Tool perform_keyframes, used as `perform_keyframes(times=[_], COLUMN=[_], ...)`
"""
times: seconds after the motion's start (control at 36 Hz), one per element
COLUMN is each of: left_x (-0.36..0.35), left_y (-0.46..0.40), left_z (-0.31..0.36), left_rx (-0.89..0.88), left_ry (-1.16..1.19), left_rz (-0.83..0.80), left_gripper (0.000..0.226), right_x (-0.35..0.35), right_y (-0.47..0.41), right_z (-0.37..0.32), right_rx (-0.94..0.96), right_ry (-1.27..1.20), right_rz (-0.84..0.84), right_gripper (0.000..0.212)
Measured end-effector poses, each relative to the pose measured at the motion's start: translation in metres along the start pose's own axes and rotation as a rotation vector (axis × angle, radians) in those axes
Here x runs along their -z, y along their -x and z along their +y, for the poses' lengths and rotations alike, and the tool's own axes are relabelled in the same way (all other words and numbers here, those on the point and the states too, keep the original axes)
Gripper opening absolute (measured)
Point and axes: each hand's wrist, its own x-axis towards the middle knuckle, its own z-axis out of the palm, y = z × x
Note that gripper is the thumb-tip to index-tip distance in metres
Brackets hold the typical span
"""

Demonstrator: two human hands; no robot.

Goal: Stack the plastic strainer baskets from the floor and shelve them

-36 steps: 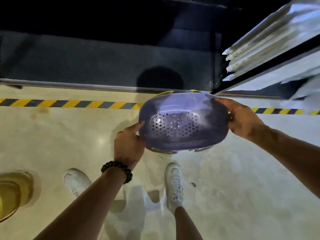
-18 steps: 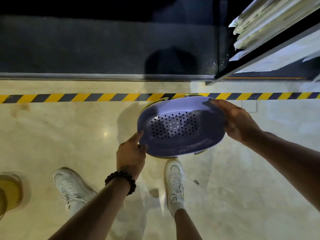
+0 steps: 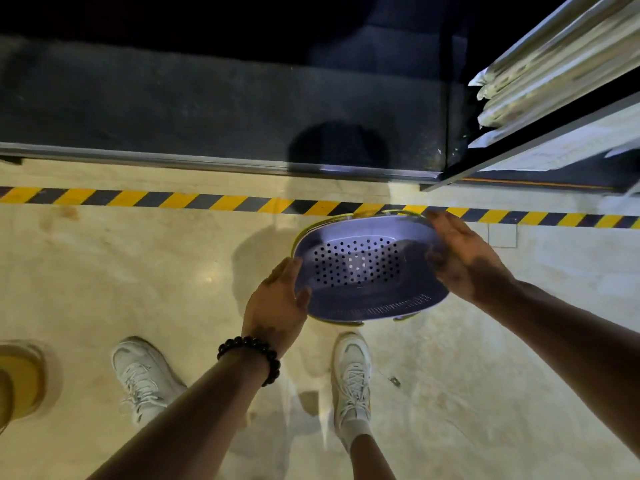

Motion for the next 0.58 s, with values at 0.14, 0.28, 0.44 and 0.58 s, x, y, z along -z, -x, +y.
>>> perform_keyframes(times=[0.14, 0.28, 0.44, 0.58], left_x=[0.060, 0.142, 0.275, 0.395], left_y=[0.006, 0.019, 0.055, 0.108], left_z=[0.019, 0.031, 0.029, 0.011], left_rx=[-0.071, -0.155, -0.172, -0.043], left_ry=[-0.058, -0.302, -0.477, -0.509], left_rz=[0.070, 0.145, 0.353, 0.434], left_gripper=[0.063, 0.071, 0.071, 0.072], right_x=[0.021, 0.050, 0.090, 0.122], right_y=[-0.005, -0.006, 0.011, 0.035], right_z=[-0.074, -0.162, -0.303, -0.439], right_rx=[-0.055, 0.137, 0.264, 0.364], right_ry=[0.212, 0.548, 0.689, 0.732], right_rz=[0.028, 0.149, 0.132, 0.146], right_gripper=[0.066, 0.084, 0.079, 0.074])
